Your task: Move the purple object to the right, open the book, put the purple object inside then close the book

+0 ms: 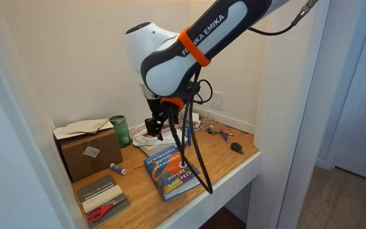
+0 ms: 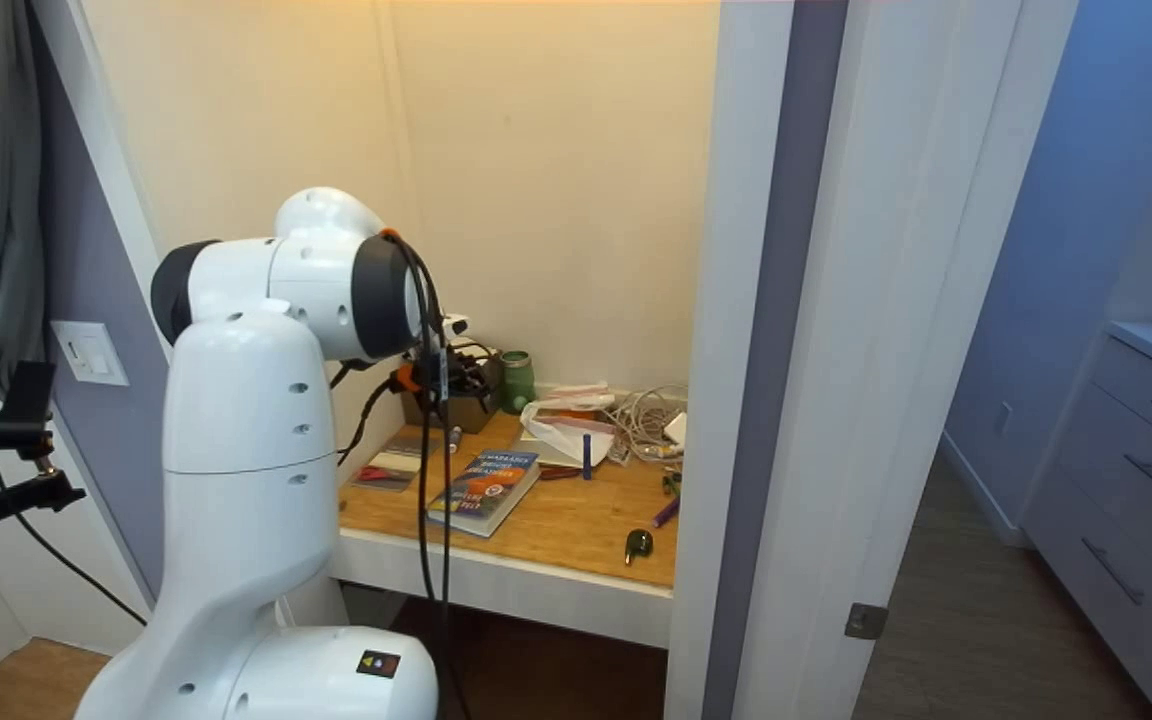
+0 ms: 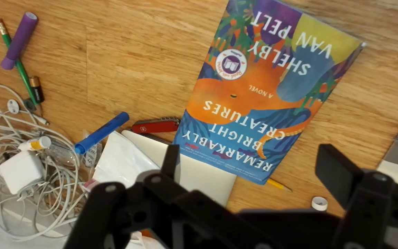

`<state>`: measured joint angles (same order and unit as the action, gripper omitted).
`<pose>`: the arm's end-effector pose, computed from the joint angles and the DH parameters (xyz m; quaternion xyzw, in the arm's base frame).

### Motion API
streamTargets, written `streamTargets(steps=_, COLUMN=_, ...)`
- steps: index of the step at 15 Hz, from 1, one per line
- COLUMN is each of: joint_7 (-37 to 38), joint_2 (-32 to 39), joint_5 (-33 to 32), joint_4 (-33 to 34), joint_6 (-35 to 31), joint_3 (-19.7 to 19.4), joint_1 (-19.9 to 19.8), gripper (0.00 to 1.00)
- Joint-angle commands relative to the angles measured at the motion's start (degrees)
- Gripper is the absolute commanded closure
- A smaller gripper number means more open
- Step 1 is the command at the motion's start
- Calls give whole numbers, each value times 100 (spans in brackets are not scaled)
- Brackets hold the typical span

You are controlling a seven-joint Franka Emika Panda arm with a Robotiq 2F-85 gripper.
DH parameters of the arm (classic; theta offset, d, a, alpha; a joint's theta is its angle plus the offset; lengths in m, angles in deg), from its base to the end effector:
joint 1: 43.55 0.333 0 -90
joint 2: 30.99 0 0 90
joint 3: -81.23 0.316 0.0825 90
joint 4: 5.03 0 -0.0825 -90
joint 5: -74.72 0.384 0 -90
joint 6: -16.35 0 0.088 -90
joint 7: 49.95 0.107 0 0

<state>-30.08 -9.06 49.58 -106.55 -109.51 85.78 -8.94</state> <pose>0.5197 0.3984 0.3523 0.9447 0.2828 0.1006 0.1323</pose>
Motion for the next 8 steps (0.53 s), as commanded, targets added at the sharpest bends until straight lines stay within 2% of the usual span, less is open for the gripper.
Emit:
streamTargets(steps=1, joint_7=3, joint_2=-473, joint_5=564, joint_4=-494, joint_6=45, joint_3=418, joint_1=-359, gripper=0)
streamTargets(steps=3, joint_7=-93, joint_2=-607, joint_5=679, joint_4=-728, joint_6=-97, joint_3=576, joint_1=-488, gripper=0)
streamTargets(steps=4, joint_7=29, joint_2=-292, joint_5=397, joint_4=-292, joint_6=73, joint_3=542, joint_1=-437, gripper=0)
streamTargets(steps=8, joint_7=26, joint_2=-434, joint_5=459, joint_4=-510, joint_6=57, joint_3=659, joint_1=-528, gripper=0)
